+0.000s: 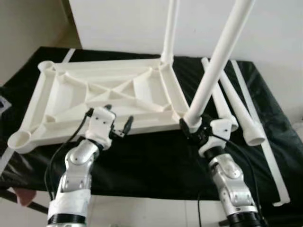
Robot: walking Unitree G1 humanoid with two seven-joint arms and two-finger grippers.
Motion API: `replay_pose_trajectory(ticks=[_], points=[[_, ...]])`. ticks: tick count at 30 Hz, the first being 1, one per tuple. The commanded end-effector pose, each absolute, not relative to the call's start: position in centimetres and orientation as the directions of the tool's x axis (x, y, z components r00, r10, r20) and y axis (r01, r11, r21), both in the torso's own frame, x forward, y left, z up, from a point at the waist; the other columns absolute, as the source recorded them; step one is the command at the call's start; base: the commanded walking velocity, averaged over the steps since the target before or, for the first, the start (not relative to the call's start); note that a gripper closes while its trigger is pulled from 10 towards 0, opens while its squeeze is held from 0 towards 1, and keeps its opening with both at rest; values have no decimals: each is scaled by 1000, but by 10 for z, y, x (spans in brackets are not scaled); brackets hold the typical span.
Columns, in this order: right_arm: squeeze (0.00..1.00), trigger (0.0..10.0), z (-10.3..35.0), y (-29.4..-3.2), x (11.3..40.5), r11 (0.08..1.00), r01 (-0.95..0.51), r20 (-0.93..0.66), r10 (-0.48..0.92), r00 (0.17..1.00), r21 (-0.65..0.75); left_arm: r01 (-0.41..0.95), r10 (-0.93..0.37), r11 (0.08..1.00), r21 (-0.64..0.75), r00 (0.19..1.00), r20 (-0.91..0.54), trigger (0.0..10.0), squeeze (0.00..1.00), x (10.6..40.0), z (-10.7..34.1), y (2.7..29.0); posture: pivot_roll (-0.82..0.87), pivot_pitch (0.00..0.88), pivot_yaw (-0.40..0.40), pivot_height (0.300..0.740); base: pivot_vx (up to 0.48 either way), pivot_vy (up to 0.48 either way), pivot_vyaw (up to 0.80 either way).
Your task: Building children table
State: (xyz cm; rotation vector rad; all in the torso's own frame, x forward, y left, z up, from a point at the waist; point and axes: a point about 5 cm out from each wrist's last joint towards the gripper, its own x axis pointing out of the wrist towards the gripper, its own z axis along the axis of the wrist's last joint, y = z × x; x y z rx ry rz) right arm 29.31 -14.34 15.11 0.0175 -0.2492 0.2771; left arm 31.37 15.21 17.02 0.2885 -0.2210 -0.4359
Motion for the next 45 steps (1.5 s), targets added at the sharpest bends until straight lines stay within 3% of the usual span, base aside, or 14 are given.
replay_pose_trajectory(ticks=[1, 45], points=[[0, 10000, 151, -145, 293, 962, -273, 238, 271, 933, -22, 279, -337, 914, 294, 927, 166, 10000, 0, 313, 168, 158, -32, 137, -28, 740, 0, 0, 0], [0, 10000, 152, -142, 295, 953, -302, 231, 299, 926, -23, 268, -321, 922, 278, 933, 166, 10000, 0, 310, 167, 161, -21, 132, -39, 740, 0, 0, 0]])
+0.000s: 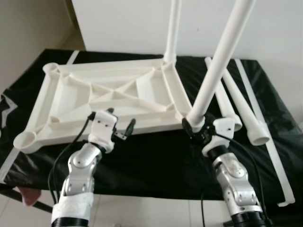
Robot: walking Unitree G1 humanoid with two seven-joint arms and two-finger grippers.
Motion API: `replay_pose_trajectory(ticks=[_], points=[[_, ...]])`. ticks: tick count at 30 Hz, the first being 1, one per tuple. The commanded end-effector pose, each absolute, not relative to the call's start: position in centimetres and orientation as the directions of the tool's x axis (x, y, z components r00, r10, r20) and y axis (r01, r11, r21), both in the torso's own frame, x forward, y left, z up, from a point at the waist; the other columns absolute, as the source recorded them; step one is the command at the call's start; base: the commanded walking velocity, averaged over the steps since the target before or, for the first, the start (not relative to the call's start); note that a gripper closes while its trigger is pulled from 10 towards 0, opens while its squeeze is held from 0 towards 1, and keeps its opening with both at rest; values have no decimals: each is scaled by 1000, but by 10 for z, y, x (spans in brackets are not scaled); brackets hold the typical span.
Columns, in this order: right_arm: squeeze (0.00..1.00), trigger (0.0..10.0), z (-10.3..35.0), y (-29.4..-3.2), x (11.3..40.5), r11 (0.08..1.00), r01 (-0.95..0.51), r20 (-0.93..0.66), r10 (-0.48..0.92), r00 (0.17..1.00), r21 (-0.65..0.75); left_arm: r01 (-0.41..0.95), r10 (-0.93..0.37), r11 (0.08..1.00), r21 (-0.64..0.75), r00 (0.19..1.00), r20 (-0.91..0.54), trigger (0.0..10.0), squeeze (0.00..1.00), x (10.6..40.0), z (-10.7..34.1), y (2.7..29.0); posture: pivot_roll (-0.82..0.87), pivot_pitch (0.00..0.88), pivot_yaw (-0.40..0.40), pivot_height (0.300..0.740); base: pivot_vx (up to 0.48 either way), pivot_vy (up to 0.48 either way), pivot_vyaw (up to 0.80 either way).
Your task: Building children table
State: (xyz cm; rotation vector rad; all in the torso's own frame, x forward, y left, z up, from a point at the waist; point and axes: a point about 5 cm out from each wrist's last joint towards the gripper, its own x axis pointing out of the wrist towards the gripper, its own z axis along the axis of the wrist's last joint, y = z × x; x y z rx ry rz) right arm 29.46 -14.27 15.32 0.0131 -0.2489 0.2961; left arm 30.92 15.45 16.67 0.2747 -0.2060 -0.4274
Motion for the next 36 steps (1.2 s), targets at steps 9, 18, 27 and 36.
replay_pose_trajectory(ticks=[9, 18, 27, 36], points=[[0, 10000, 152, -142, 295, 952, -304, 229, 301, 926, -21, 269, -321, 922, 278, 933, 164, 10000, 0, 309, 167, 161, -18, 135, -39, 740, 0, 0, 0], [0, 10000, 151, -142, 295, 952, -306, 227, 302, 926, -16, 269, -320, 923, 276, 933, 163, 10000, 0, 309, 166, 161, -17, 129, -42, 740, 0, 0, 0], [0, 10000, 150, -140, 296, 950, -313, 227, 308, 924, -15, 272, -324, 921, 278, 932, 163, 10000, 0, 309, 166, 160, -14, 120, -43, 740, 0, 0, 0], [0, 10000, 151, -138, 298, 945, -326, 229, 321, 919, -16, 268, -321, 922, 281, 932, 167, 10000, 0, 309, 167, 162, -7, 108, -47, 740, 0, 0, 0]])
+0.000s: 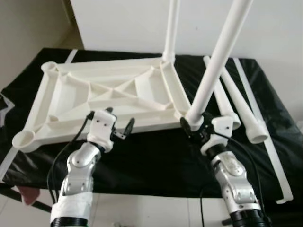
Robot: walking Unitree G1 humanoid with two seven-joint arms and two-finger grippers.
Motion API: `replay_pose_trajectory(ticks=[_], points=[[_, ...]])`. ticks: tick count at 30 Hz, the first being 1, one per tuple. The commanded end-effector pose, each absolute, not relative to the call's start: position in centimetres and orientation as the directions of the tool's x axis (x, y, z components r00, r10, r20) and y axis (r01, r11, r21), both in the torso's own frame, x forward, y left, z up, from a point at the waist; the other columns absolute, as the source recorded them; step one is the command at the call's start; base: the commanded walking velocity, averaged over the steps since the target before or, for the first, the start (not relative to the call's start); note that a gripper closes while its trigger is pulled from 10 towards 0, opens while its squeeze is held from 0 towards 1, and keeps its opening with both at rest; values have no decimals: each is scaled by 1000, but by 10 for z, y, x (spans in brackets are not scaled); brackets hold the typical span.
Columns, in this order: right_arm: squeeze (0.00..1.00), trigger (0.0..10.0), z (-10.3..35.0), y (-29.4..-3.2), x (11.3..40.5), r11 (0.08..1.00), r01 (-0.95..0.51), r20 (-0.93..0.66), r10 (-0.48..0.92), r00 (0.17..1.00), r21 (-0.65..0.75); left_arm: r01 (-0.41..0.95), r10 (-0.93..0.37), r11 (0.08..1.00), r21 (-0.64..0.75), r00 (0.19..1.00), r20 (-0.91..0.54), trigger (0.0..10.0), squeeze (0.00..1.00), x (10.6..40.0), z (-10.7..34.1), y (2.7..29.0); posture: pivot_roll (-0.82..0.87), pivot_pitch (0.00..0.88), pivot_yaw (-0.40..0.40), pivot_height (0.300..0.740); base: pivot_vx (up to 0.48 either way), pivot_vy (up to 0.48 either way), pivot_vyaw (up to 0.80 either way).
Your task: Building children table
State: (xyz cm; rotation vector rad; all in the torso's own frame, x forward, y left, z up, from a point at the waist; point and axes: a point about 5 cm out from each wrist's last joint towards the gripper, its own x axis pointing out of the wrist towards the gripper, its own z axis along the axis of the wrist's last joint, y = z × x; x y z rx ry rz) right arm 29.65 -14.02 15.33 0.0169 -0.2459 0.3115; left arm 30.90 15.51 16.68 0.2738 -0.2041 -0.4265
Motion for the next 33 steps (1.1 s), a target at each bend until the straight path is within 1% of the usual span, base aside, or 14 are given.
replay_pose_trajectory(ticks=[1, 17, 18, 19, 25, 26, 27, 30, 33], points=[[0, 10000, 151, -137, 298, 945, -328, 230, 322, 918, -16, 267, -321, 922, 281, 932, 167, 10000, 0, 309, 167, 162, -6, 108, -48, 740, 0, 0, 0], [0, 10000, 151, -137, 298, 945, -326, 230, 320, 919, -16, 262, -316, 925, 275, 933, 172, 10000, 0, 308, 167, 162, -7, 114, -50, 740, 0, 0, 0], [0, 10000, 151, -138, 298, 946, -323, 231, 317, 920, -15, 272, -318, 933, 235, 930, 185, 10000, 1000, 308, 168, 163, -9, 115, -49, 740, 0, 0, 0], [0, 10000, 151, -138, 297, 948, -319, 232, 314, 921, -14, 281, -321, 938, 202, 924, 205, 10000, 1000, 307, 171, 164, -11, 116, -47, 740, 0, 0, 0], [0, 10000, 150, -138, 296, 949, -314, 233, 308, 923, -10, 292, -328, 939, 180, 918, 222, 10000, 1000, 307, 175, 167, -11, 115, -44, 740, 0, 0, 0], [0, 10000, 150, -138, 296, 950, -313, 233, 307, 923, -10, 292, -336, 935, 203, 913, 230, 2745, 706, 306, 176, 166, -12, 116, -41, 740, 0, 0, 0], [0, 10000, 150, -138, 297, 950, -312, 234, 306, 923, -10, 309, -358, 927, 214, 899, 252, 0, 0, 304, 179, 163, -13, 116, -41, 740, 0, 0, 0], [0, 10000, 151, -138, 297, 951, -310, 235, 303, 924, -9, 322, -381, 916, 241, 885, 267, 0, 0, 302, 181, 160, -14, 117, -40, 740, 0, 0, 0], [0, 10000, 150, -139, 296, 951, -308, 236, 301, 924, -8, 315, -378, 916, 249, 885, 271, 0, 0, 302, 182, 160, -14, 118, -39, 740, 0, 0, 0]])
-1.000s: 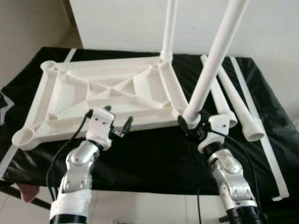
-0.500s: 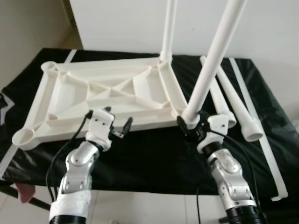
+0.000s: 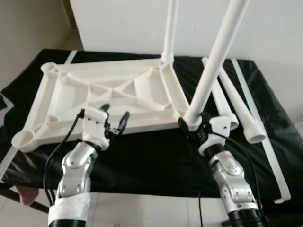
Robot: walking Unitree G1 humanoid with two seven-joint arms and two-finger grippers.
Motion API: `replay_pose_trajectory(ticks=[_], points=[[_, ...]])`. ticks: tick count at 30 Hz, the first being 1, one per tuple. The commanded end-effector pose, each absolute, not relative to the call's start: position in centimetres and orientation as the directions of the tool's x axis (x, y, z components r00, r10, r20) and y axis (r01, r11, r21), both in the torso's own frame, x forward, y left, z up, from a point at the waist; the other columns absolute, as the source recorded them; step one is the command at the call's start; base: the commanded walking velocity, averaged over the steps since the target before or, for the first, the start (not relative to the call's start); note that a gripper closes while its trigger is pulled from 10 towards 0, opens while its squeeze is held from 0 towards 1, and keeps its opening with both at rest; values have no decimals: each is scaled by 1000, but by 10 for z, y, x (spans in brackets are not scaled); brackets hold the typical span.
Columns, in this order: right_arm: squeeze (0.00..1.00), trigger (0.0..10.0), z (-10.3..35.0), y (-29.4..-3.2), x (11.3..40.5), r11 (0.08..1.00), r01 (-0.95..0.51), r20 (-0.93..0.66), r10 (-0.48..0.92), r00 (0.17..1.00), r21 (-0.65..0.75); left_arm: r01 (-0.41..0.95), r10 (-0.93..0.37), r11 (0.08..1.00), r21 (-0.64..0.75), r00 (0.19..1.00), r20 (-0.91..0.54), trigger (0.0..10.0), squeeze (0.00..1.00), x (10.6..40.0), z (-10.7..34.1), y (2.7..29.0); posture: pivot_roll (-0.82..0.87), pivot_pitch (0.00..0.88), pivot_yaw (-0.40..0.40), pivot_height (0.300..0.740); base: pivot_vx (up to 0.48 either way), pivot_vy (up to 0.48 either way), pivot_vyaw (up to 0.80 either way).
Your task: Building children table
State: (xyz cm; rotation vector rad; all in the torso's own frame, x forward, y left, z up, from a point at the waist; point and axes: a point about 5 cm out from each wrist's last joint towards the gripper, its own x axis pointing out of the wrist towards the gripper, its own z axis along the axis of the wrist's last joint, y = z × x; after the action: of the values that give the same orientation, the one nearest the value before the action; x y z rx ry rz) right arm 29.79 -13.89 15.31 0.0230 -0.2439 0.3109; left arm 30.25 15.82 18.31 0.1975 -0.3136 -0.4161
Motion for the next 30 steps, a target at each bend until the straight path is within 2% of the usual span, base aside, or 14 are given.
replay_pose_trajectory(ticks=[1, 30], points=[[0, 10000, 150, -139, 296, 951, -308, 236, 301, 924, -8, 315, -378, 916, 249, 885, 271, 0, 0, 302, 182, 160, -14, 118, -39, 740, 0, 0, 0], [0, 10000, 148, -137, 292, 953, -304, 234, 296, 926, 0, 316, -379, 915, 251, 887, 263, 0, 0, 301, 180, 160, -22, 124, -34, 740, 0, 0, 0]])
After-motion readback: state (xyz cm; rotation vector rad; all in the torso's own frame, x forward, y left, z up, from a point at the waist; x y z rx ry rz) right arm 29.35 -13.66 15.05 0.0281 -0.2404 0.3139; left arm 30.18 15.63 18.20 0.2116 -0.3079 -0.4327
